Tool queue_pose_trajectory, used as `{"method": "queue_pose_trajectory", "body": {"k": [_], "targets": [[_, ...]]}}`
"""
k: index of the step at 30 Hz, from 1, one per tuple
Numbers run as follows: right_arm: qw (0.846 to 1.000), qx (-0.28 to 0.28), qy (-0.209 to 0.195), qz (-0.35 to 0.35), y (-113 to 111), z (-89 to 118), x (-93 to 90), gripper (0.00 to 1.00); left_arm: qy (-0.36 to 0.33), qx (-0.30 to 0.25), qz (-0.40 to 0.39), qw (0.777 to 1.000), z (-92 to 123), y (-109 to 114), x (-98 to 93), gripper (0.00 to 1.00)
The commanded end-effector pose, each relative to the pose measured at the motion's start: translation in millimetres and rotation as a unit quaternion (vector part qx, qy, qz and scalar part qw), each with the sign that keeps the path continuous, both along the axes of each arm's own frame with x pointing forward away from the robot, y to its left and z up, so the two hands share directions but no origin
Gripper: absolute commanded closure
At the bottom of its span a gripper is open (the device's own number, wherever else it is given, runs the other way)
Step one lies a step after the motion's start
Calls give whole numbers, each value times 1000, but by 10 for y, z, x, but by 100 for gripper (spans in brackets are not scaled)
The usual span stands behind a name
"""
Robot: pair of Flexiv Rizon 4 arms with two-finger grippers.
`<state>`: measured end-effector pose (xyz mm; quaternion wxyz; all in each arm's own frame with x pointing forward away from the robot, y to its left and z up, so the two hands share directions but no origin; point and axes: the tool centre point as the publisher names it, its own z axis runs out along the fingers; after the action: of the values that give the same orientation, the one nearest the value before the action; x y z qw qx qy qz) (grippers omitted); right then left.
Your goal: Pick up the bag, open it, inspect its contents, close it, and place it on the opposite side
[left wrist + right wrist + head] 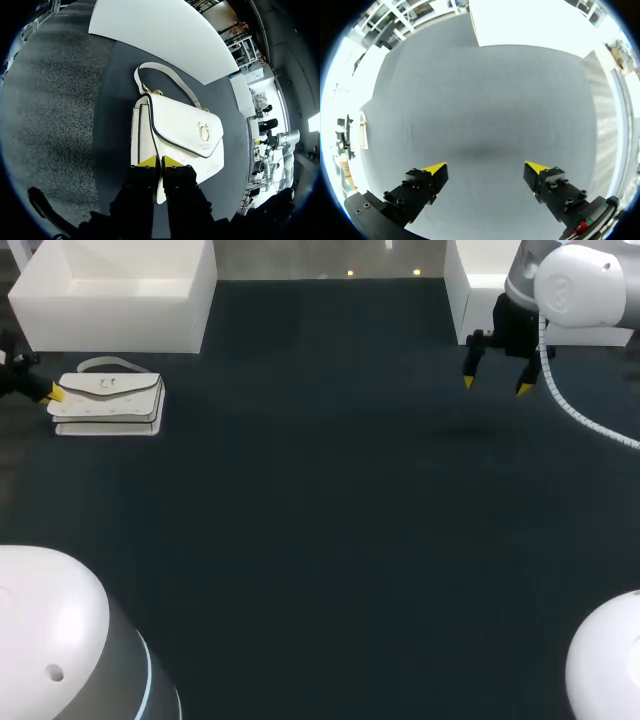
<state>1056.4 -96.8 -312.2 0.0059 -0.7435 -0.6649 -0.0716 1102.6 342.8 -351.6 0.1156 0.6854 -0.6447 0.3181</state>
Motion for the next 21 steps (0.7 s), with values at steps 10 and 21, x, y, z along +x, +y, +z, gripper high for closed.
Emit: {"method": "queue_pose_trajectory", "body": {"k": [10, 21], "targets": [[1000, -1, 1, 0, 0, 9, 1, 0, 6, -14, -3, 1000, -69, 120, 234, 100], [1000, -1, 1, 0, 0, 9, 1, 0, -2, -26, 13, 1000, -40, 196, 314, 100]]}}
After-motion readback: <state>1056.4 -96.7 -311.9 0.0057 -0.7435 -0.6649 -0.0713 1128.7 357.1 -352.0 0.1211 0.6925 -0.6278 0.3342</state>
